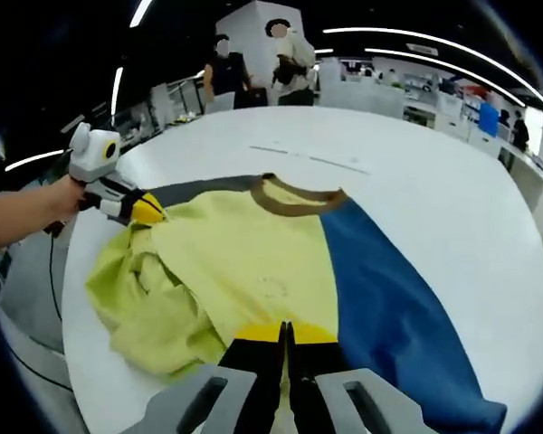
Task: Fold the garment on the visible template until the final outline fits inside the template.
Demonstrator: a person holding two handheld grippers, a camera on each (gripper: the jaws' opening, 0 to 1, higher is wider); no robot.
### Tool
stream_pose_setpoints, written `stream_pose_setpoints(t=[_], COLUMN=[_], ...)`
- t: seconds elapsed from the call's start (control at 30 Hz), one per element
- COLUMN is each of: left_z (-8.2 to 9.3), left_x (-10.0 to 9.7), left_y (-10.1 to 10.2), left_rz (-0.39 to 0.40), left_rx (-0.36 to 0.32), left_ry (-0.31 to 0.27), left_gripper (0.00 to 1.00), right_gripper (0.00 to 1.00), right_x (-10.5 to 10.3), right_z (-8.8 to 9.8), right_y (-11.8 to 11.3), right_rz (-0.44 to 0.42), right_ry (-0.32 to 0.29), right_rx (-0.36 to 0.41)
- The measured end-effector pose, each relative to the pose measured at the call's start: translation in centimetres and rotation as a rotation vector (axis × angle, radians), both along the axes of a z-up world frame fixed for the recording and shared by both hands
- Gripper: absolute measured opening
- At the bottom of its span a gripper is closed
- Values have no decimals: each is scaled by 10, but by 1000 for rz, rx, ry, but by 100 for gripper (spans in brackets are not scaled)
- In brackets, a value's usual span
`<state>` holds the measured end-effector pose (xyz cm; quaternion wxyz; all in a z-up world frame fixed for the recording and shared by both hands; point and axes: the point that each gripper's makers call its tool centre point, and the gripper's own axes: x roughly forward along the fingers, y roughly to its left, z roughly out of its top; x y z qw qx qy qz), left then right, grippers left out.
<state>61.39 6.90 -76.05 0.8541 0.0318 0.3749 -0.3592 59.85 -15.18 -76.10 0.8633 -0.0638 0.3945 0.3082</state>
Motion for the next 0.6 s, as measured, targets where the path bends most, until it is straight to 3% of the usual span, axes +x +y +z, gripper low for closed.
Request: stream_pose_setpoints(t=[0.2, 0.37, 0.6], left_z=[-7, 6, 24], left_x=[-2, -5, -9], left_y=[-1, 2, 14], left_rz=[12, 23, 59], left_rx=[-6, -50, -109], left_ry=[37, 39, 28], left_gripper=[0, 1, 13], right_gripper=[0, 0, 5], right_x=[-2, -4, -9], right_z=[-9, 5, 26], right_y=[-1, -3, -5], right_rz=[-29, -29, -47], right_ry=[41, 20, -17], right_rx=[0, 23, 77])
